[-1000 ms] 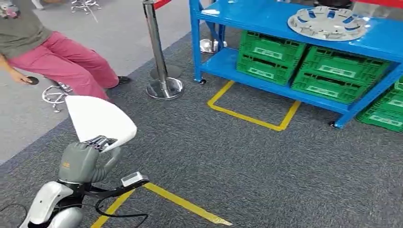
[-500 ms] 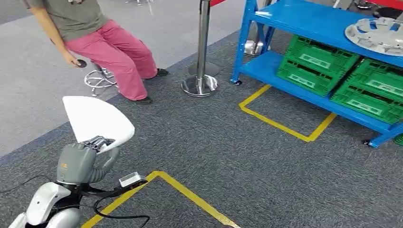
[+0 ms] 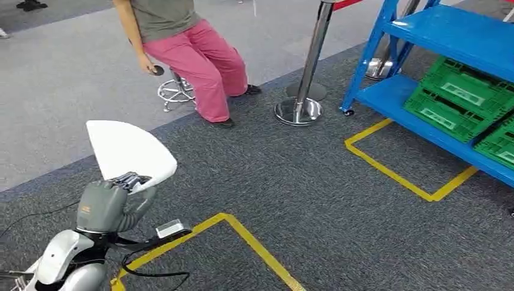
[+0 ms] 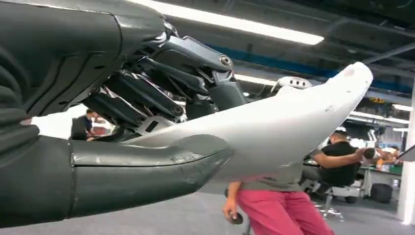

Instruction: Take the parts from the cabinet and place them on the table.

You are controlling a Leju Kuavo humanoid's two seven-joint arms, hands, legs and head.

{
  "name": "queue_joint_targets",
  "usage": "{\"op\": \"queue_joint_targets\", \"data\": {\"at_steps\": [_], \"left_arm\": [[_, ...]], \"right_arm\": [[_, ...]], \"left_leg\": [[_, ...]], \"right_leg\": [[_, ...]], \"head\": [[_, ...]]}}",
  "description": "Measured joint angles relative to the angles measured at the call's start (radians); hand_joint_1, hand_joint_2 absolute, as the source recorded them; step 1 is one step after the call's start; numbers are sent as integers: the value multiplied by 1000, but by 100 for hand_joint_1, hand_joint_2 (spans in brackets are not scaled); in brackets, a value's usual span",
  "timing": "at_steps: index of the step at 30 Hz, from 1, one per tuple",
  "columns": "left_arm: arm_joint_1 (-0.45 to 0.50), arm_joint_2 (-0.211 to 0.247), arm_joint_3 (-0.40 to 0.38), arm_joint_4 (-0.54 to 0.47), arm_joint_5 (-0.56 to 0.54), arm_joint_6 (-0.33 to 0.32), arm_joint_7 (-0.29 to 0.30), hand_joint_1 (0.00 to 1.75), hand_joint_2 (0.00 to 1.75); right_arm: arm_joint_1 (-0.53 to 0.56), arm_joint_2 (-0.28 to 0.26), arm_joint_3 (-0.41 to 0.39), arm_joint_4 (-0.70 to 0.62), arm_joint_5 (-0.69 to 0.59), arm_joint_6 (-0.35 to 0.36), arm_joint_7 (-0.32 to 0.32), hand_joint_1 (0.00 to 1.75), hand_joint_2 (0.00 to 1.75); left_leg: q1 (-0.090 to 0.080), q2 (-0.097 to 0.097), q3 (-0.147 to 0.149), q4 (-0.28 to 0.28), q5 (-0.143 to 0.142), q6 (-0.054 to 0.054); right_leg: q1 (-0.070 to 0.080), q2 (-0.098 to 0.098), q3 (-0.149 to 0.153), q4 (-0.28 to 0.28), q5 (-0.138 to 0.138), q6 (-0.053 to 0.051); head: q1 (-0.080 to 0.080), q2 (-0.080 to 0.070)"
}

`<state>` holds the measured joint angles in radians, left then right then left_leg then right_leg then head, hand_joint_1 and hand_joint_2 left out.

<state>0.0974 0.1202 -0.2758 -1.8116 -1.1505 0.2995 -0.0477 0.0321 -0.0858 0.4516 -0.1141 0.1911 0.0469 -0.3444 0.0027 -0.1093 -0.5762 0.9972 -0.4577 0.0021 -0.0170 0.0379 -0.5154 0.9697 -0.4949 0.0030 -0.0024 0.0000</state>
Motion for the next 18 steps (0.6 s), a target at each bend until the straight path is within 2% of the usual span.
{"op": "queue_joint_targets", "data": {"at_steps": [1,2,4,5,6,7,8,9,10,11,12,14,15,16,17,18], "left_arm": [[-5,0,0,0,1,0,0,175,175],[-11,-1,-2,0,1,0,-2,175,175],[-12,-1,-5,1,2,-3,-3,175,175],[-12,-1,-5,3,2,-6,-3,175,175],[-11,0,-5,5,2,-8,-3,175,175],[-12,0,-5,6,2,-8,-3,175,175],[-12,0,-5,6,3,-9,-3,175,175],[-12,0,-5,6,3,-9,-3,175,175],[-14,1,-5,7,8,-9,-3,175,175],[-18,3,-4,9,11,-8,-4,175,175],[-15,5,0,11,18,-7,-5,175,175],[-9,10,11,16,23,-5,-8,175,175],[-8,13,14,16,24,-5,-9,175,175],[-9,15,18,16,25,-1,-10,175,175],[-12,14,20,18,27,1,-10,175,175],[-13,14,20,19,29,2,-10,175,175]], "right_arm": [[0,-1,1,-1,3,1,-2,0,0],[2,-2,2,-1,11,2,-2,0,0],[5,-2,7,-2,19,3,-2,0,0],[5,-2,10,-2,24,3,-2,0,0],[5,-2,13,-4,28,3,-3,0,0],[4,-1,17,-5,31,2,-3,0,0],[3,-1,20,-8,35,3,-3,0,0],[3,0,23,-10,37,3,-3,0,0],[4,0,26,-10,41,1,-7,0,0],[7,3,30,-11,47,-6,-13,0,0],[6,4,34,-14,51,-9,-16,0,0],[7,10,39,-19,56,-17,-19,0,0],[8,14,43,-23,58,-19,-19,0,0],[9,15,45,-24,59,-20,-22,0,0],[13,17,47,-24,60,-23,-25,0,0],[15,23,50,-25,60,-24,-29,0,0]], "left_leg": [[-5,53,-12,27,-21,-6],[-2,80,-46,97,-61,-13],[7,94,-125,257,-126,-23],[11,96,-150,305,-133,-28],[15,97,-149,300,-117,-32],[19,100,-126,252,-80,-34],[21,109,-86,175,-36,-36],[22,134,-36,80,8,-37],[16,204,-5,23,6,-42],[10,202,-4,7,2,-25],[9,195,-9,12,0,-16],[6,170,-14,13,-1,-2],[11,155,-11,8,3,9],[10,146,-11,8,3,15],[9,133,-12,8,3,23],[7,121,-13,8,2,27]], "right_leg": [[0,-11,4,-3,0,-3],[1,-27,5,-3,-2,-7],[2,-56,5,-3,-5,-10],[2,-71,6,-2,-7,-9],[1,-84,8,-2,-9,-7],[1,-97,11,-2,-12,-3],[0,-108,16,-2,-16,1],[-2,-119,23,-1,-21,8],[5,-129,27,0,-26,16],[13,-137,26,8,-35,23],[15,-148,29,4,-36,26],[13,-175,38,-3,-39,33],[7,-166,34,0,-48,42],[3,-104,22,28,-72,43],[3,-65,-10,96,-111,41],[5,-50,-52,183,-150,39]], "head": [[-5,0],[-11,0],[-10,0],[-11,0],[-11,0],[-11,0],[-10,0],[-11,0],[-12,0],[-17,0],[-11,0],[-10,0],[-11,0],[-5,0],[-3,0],[-1,0]]}}
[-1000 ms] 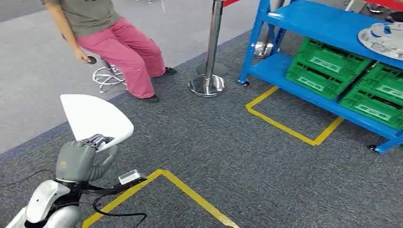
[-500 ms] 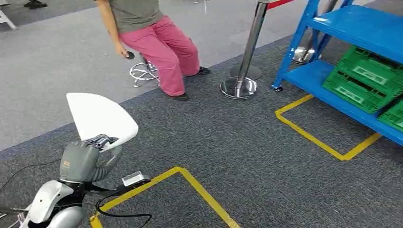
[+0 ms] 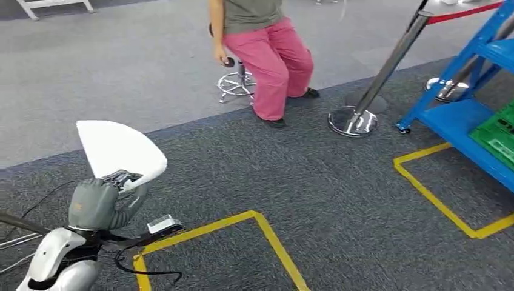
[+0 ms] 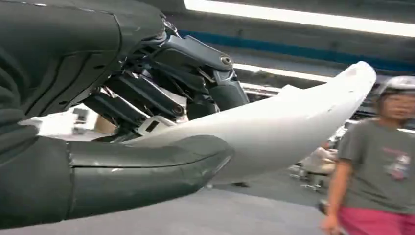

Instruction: Take the parts from the cabinet and place them on the table.

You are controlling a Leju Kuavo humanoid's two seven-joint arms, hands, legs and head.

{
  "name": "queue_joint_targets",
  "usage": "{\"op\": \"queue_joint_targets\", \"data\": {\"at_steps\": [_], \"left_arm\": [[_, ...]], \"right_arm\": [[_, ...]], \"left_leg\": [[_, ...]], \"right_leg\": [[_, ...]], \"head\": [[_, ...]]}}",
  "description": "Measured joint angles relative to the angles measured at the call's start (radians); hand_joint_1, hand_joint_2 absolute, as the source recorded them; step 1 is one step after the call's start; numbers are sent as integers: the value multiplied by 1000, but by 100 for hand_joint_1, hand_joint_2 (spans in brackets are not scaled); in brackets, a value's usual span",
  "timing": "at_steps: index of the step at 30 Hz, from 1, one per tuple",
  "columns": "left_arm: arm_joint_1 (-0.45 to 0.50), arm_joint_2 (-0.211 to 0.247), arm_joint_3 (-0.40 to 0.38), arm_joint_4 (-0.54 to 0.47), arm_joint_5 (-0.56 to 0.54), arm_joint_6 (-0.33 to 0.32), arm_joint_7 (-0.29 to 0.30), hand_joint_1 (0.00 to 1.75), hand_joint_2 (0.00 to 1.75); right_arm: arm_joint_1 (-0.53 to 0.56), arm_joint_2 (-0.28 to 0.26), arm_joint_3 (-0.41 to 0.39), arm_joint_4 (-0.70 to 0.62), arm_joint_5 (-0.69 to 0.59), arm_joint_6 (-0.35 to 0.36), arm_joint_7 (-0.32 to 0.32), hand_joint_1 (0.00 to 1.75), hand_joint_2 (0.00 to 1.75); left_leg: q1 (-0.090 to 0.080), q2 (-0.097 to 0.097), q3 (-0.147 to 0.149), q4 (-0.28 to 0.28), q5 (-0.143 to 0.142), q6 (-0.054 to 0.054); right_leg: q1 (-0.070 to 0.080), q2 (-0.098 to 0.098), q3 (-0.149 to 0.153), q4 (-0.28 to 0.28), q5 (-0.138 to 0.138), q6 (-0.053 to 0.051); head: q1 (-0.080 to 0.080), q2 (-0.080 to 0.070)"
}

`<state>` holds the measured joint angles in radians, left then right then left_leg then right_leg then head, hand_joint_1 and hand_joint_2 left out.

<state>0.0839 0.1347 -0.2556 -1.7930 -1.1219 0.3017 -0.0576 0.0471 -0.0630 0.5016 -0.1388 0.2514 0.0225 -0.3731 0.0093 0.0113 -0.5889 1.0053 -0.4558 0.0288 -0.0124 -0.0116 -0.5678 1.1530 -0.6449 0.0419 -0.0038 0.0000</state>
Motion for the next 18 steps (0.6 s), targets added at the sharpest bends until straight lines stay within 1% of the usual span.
{"op": "queue_joint_targets", "data": {"at_steps": [1,2,3,4,5,6,7,8,9,11,12,13,14,15,16,17,18], "left_arm": [[1,0,0,2,0,0,0,175,175],[3,0,0,5,0,1,0,175,175],[4,0,0,7,0,1,0,175,175],[4,1,1,10,2,1,0,175,175],[4,1,2,12,2,3,0,175,175],[4,1,3,12,2,3,0,175,175],[4,1,4,13,2,4,0,175,175],[1,1,4,14,2,5,0,175,175],[2,2,6,15,2,6,0,175,175],[5,2,8,17,2,6,0,175,175],[5,3,9,17,2,7,0,175,175],[6,5,10,17,3,7,0,175,175],[1,6,10,18,2,7,0,175,175],[-1,7,11,18,3,7,0,175,175],[0,7,11,18,3,7,0,175,175],[2,7,11,20,3,7,0,175,175],[4,7,11,22,3,7,0,175,175]], "right_arm": [[3,2,2,0,1,-3,-3,0,0],[7,3,2,-1,2,-4,-7,0,0],[11,4,2,-2,2,-8,-8,0,0],[13,6,2,-3,2,-14,-10,0,0],[15,6,2,-3,1,-16,-12,0,0],[16,6,2,-3,0,-17,-14,0,0],[18,5,2,-3,-1,-19,-16,0,0],[20,5,2,-3,-1,-19,-18,0,0],[21,7,2,-3,-1,-19,-19,0,0],[19,7,2,-5,-1,-19,-19,0,0],[20,10,2,-7,-1,-19,-19,0,0],[21,12,2,-8,-1,-20,-19,0,0],[22,13,2,-8,-1,-21,-19,0,0],[23,13,2,-8,-3,-24,-21,0,0],[24,13,2,-8,-3,-24,-23,0,0],[25,13,2,-8,-3,-25,-25,0,0],[25,13,2,-8,-3,-26,-26,0,0]], "left_leg": [[-4,-14,0,0,-1,2],[-8,-29,1,1,-2,4],[-13,-45,2,1,-2,5],[-16,-61,5,1,-2,6],[-19,-78,8,1,-3,7],[-21,-91,12,1,-4,8],[-18,-100,12,1,-5,8],[-24,-112,6,7,-5,5],[-15,-125,-3,7,-2,0],[-8,-150,-7,2,5,-16],[-13,-161,-7,2,4,-22],[-15,-109,-11,17,-9,-24],[-14,-59,-31,58,-38,-32],[-11,-36,-67,134,-79,-41],[-7,-28,-105,210,-112,-46],[-3,-25,-139,277,-134,-52],[1,-24,-150,298,-132,-57]], "right_leg": [[1,6,-46,86,-31,-3],[2,8,-84,150,-44,-7],[4,10,-100,159,-29,-12],[6,12,-90,119,12,-20],[10,18,-62,41,66,-30],[14,36,-26,-48,120,-40],[17,87,-2,-121,153,-49],[9,121,11,-133,149,-54],[15,111,19,-149,143,-49],[19,91,21,-150,145,-50],[13,76,27,-165,150,-53],[10,59,37,-176,154,-55],[11,46,42,-180,154,-62],[12,29,44,-180,152,-63],[13,14,45,-179,149,-64],[13,-2,45,-178,147,-64],[13,-16,46,-178,145,-63]], "head": [[0,0],[0,0],[0,0],[0,0],[0,0],[0,0],[0,0],[-5,0],[-1,0],[0,0],[-2,0],[-2,0],[-9,0],[-8,0],[-9,0],[-8,0],[-9,0]]}}
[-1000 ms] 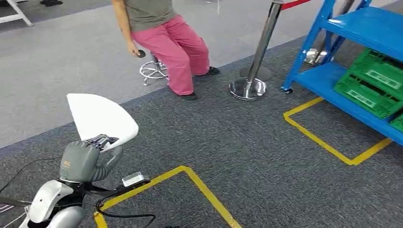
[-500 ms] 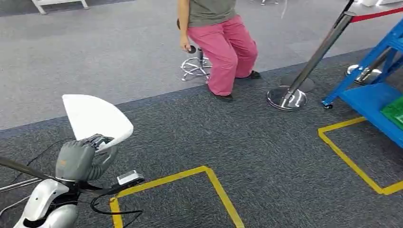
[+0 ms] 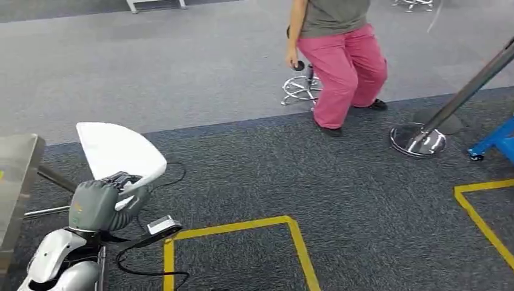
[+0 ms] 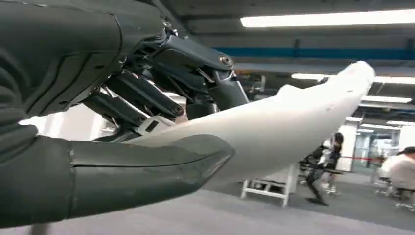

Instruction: Take the parts from the cabinet and place them on the table.

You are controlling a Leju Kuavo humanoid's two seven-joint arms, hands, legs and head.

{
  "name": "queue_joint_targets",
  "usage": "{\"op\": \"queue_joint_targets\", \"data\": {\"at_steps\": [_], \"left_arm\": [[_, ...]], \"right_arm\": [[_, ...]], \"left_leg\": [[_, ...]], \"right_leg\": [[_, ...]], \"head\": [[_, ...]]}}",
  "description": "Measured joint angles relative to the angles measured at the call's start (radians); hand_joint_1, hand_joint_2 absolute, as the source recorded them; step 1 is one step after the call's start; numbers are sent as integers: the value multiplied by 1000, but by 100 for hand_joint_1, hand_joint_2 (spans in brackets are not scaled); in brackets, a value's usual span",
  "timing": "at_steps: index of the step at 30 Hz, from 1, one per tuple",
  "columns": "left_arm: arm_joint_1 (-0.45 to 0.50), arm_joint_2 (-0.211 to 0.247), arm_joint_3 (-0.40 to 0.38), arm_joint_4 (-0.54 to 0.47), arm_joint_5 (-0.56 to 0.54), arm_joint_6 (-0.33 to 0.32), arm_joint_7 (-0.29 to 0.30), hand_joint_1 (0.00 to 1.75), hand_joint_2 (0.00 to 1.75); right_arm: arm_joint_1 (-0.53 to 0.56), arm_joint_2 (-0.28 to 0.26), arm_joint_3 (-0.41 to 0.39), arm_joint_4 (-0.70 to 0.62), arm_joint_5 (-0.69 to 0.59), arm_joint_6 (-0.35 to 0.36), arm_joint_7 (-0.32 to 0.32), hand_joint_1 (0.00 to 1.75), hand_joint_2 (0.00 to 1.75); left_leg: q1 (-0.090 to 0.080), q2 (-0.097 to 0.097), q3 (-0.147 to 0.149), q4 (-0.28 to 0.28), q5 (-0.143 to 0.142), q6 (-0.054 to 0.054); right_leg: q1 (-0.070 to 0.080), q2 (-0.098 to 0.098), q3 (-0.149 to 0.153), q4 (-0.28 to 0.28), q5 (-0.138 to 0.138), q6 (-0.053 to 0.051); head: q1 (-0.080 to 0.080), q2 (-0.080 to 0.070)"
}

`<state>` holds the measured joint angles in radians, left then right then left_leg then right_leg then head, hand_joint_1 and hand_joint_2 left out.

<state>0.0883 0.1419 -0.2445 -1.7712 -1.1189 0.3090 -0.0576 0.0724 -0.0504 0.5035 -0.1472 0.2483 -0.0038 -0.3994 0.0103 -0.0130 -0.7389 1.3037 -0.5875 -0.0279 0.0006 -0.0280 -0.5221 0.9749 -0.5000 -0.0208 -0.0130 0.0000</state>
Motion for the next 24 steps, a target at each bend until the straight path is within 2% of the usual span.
{"op": "queue_joint_targets", "data": {"at_steps": [1,2,3,4,5,6,8,9,10,11,12,14,15,16,17,19,20,21,22,23,24], "left_arm": [[3,0,1,0,0,0,0,175,175],[4,0,2,0,0,0,0,175,175],[4,0,2,0,0,0,1,175,175],[3,0,3,0,0,1,3,175,175],[0,0,3,0,0,2,5,175,175],[1,0,3,0,1,3,5,175,175],[7,2,6,0,2,4,7,175,175],[9,3,6,0,2,5,7,175,175],[10,2,5,0,2,5,8,175,175],[6,2,5,0,2,4,9,175,175],[4,1,5,0,2,3,10,175,175],[7,0,5,0,3,0,18,175,175],[8,0,5,0,6,-4,20,175,175],[8,0,5,0,12,-8,21,175,175],[8,0,4,0,21,-10,21,175,175],[8,-1,4,0,32,-13,21,175,175],[8,-1,4,0,34,-13,21,175,175],[8,-1,5,0,39,-13,21,175,175],[8,-1,6,-1,39,-13,21,175,175],[10,0,6,-1,40,-13,21,175,175],[11,-1,6,-1,40,-13,21,175,175]], "right_arm": [[0,0,0,0,0,-2,-2,0,0],[0,0,0,0,0,-4,-3,0,0],[0,1,0,0,1,-6,-6,0,0],[0,1,0,0,2,-7,-10,0,0],[2,1,1,0,4,-8,-13,0,0],[2,1,2,0,6,-9,-16,0,0],[-1,1,6,0,9,-13,-21,0,0],[-3,1,8,0,11,-14,-22,0,0],[-3,1,8,0,11,-16,-23,0,0],[0,1,9,0,11,-17,-25,0,0],[1,2,9,0,12,-17,-28,0,0],[1,2,10,2,10,-11,-47,0,0],[1,2,10,3,10,-7,-55,0,0],[2,2,10,7,11,-8,-65,0,0],[0,3,10,15,13,-8,-79,0,0],[-7,4,10,40,17,-19,-107,0,0],[-12,7,10,55,19,-26,-118,0,0],[-16,10,10,69,20,-29,-125,0,0],[-17,13,10,79,22,-32,-127,0,0],[-16,18,9,87,25,-40,-130,0,0],[-16,18,9,94,30,-44,-132,0,0]], "left_leg": [[3,1,12,-23,24,-3],[6,6,45,-88,65,-5],[6,21,95,-179,109,-5],[5,56,147,-267,141,-2],[-9,88,162,-296,122,3],[-6,75,160,-298,126,18],[-13,56,156,-296,124,31],[-11,44,159,-305,128,40],[-4,35,166,-314,133,47],[-3,27,167,-317,135,53],[-3,23,165,-316,135,58],[-6,10,165,-316,133,63],[-7,5,166,-316,132,64],[-8,-2,167,-315,132,63],[-8,-7,169,-315,131,62],[-7,-14,176,-315,127,56],[-11,-15,176,-313,124,51],[-14,-19,170,-306,122,46],[-14,-19,168,-307,126,41],[-14,-19,167,-302,124,52],[-14,-19,167,-303,125,57]], "right_leg": [[0,-13,1,0,-2,3],[-1,-26,3,1,-4,5],[-1,-38,7,2,-8,9],[0,-48,14,3,-13,14],[8,-58,14,6,-18,22],[8,-66,13,7,-20,27],[6,-85,22,2,-21,35],[6,-96,28,1,-24,43],[0,-70,21,9,-38,49],[-1,-16,6,47,-64,51],[-3,10,-30,118,-100,52],[-4,26,-121,290,-164,55],[-4,26,-149,331,-165,57],[-4,26,-150,315,-138,57],[-4,26,-131,261,-96,55],[-5,29,-58,89,1,50],[-5,41,-34,35,7,48],[-6,42,-16,14,3,45],[-5,41,-22,17,5,43],[-6,40,-22,16,8,47],[-5,41,-22,16,8,47]], "head": [[0,0],[0,0],[0,0],[0,0],[0,0],[2,0],[2,0],[1,0],[3,0],[11,0],[15,0],[18,0],[18,0],[18,0],[18,0],[18,0],[18,0],[16,0],[14,0],[16,0],[15,0]]}}
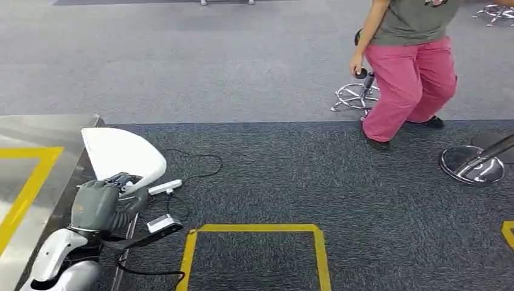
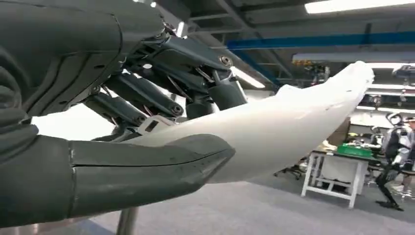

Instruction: Take the parts from the cabinet and place them on the table.

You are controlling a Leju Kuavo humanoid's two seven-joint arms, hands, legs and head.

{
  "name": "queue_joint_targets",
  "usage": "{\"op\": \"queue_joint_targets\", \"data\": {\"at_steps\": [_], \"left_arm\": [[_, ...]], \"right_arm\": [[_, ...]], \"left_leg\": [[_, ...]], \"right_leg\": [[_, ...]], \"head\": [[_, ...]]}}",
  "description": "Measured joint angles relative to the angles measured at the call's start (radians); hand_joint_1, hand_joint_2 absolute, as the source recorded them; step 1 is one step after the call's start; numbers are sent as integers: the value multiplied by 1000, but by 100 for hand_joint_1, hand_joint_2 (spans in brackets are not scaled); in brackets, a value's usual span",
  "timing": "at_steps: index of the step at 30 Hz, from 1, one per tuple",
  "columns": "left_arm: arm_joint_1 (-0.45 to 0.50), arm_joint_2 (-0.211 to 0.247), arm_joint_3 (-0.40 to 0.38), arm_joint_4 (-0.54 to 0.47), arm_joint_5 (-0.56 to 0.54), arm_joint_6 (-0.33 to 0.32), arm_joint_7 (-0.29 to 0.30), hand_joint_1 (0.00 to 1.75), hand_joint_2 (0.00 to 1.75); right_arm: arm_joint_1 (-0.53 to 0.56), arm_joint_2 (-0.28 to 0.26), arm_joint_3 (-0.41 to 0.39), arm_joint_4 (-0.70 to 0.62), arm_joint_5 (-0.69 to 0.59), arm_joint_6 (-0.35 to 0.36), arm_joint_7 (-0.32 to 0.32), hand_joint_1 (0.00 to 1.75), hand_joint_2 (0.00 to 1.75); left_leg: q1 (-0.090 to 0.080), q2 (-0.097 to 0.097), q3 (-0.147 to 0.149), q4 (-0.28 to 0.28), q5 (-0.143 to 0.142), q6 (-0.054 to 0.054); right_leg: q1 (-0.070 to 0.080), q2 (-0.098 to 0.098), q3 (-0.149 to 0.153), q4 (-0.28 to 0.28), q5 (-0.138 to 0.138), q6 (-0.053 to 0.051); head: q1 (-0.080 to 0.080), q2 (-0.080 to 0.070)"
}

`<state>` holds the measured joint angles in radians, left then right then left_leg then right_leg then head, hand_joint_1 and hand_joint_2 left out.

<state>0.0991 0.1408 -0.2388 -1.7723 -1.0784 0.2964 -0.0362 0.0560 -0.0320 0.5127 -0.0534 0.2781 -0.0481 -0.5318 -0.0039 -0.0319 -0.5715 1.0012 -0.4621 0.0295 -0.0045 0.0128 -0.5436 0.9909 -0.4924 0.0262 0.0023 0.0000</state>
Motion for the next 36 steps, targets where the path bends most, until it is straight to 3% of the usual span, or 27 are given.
{"op": "queue_joint_targets", "data": {"at_steps": [7,13,31,32,34,35,36], "left_arm": [[2,0,7,-1,10,1,-3,175,175],[2,-2,7,-2,25,-7,-3,175,175],[2,-10,6,-2,51,-30,0,175,175],[2,-10,6,-2,51,-30,1,175,175],[0,-11,6,-5,49,-30,4,175,175],[0,-11,6,-11,48,-30,4,175,175],[-1,-16,6,-11,45,-30,5,175,175]], "right_arm": [[1,0,-10,27,45,-25,-12,0,0],[-1,0,-33,36,66,-20,-11,0,0],[-11,5,-103,40,129,-17,8,0,0],[-12,6,-105,40,131,-16,8,0,0],[-16,12,-114,41,139,-15,12,0,0],[-19,13,-119,41,144,-15,12,0,0],[-18,13,-124,42,147,-13,12,0,0]], "left_leg": [[5,0,4,-8,2,-2],[9,0,3,-10,3,-25],[4,0,3,-9,3,-26],[2,0,2,-3,-1,-24],[-3,1,4,-14,-1,-1],[5,1,27,-52,13,9],[8,3,44,-76,24,8]], "right_leg": [[7,-1,0,2,-3,-11],[11,-1,-1,4,-4,-17],[5,-1,0,4,-3,-17],[-1,-1,0,-1,0,-13],[-4,-3,6,-15,3,1],[1,-3,17,-23,4,3],[0,-5,7,-10,-6,3]], "head": [[0,0],[1,0],[1,0],[1,0],[-2,0],[0,0],[3,0]]}}
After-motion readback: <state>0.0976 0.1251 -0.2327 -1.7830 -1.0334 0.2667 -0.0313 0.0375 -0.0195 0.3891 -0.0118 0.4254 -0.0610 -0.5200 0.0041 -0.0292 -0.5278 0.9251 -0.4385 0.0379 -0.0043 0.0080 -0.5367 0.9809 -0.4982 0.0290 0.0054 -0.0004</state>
